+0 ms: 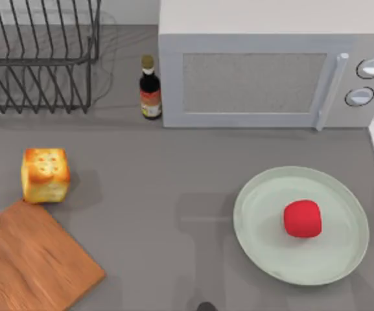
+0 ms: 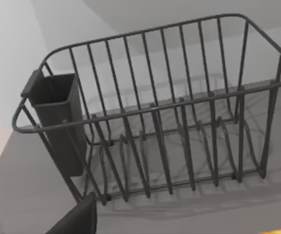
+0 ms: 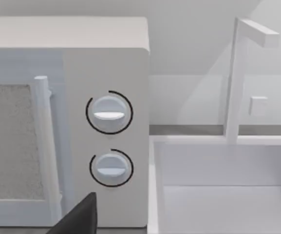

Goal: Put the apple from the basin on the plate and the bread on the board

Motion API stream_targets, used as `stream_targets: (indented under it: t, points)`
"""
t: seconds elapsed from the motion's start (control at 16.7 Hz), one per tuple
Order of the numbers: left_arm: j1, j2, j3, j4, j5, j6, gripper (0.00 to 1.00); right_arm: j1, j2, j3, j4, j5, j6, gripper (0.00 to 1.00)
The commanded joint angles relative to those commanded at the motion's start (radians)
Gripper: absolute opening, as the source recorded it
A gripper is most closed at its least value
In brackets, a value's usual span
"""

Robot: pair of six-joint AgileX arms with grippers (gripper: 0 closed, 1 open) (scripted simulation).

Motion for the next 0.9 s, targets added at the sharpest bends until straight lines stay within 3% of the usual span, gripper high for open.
stream_targets:
  t: [0.48, 0.9]
  points:
    - [-0.18, 0.881, 0.684, -0.538, -0.111, 0.367, 1.0, 0.0, 0.0, 0.0, 0.0, 0.0, 0.0, 1.0]
    - [-0.262, 1.642, 1.201, -1.023, -0.18, 0.595, 1.0, 0.0, 0.0, 0.0, 0.0, 0.0, 0.0, 1.0]
